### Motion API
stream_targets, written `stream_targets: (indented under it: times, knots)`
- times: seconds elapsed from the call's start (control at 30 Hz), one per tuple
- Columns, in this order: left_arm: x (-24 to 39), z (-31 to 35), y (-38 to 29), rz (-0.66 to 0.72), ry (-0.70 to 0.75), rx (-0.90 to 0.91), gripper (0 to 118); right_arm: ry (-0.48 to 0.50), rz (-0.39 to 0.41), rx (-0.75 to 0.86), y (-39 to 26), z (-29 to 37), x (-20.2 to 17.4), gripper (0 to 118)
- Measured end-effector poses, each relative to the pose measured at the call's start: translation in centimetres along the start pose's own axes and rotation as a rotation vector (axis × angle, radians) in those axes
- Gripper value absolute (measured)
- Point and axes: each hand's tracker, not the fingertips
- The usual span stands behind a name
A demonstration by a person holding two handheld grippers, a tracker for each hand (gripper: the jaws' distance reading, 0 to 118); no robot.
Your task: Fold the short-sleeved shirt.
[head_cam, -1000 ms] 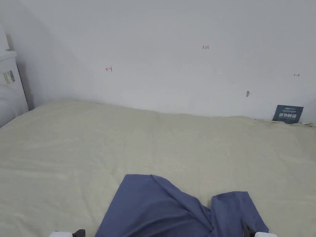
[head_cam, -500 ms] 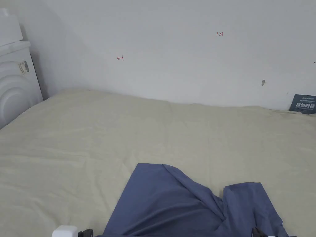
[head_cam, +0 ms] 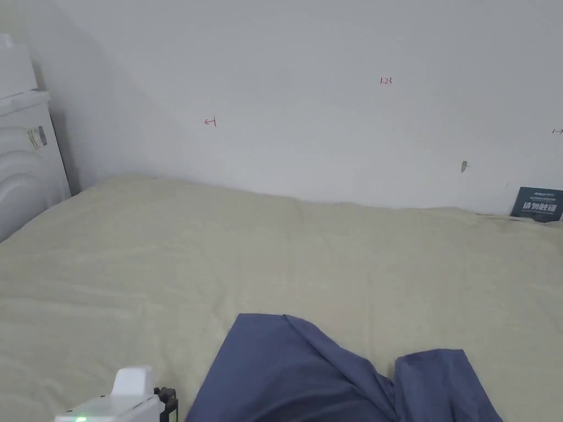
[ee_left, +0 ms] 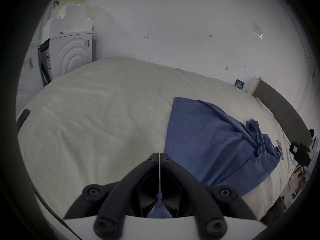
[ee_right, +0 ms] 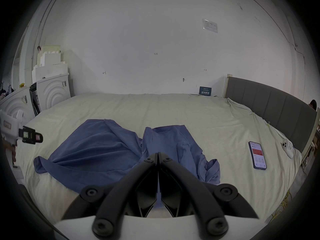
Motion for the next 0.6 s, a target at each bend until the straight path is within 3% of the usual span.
stream_targets:
  times: [0.07, 0.13, 0.3, 0.4, 0.6]
  knots:
    - [0.4, -1.7, 1.6, -0.004, -0.015, -0.004, 4, 0.001, 0.009, -0.009, 0.2, -0.6, -0.2, 0]
    - [0.8, -3.7, 3.3, 0.003, -0.038, -0.010, 13, 0.004, 0.010, -0.015, 0.3, -1.1, -0.3, 0]
    - [2.0, -9.4, 7.6, -0.031, -0.076, -0.056, 70, 0.013, 0.010, -0.037, 0.6, -2.8, -0.4, 0]
    - [2.7, -13.1, 9.7, -0.050, -0.062, -0.068, 98, 0.012, 0.012, -0.046, 0.9, -3.8, -0.3, 0]
    - [3.3, -19.7, 12.6, -0.067, -0.034, -0.108, 100, 0.004, 0.009, -0.064, 1.6, -5.9, 0.3, 0]
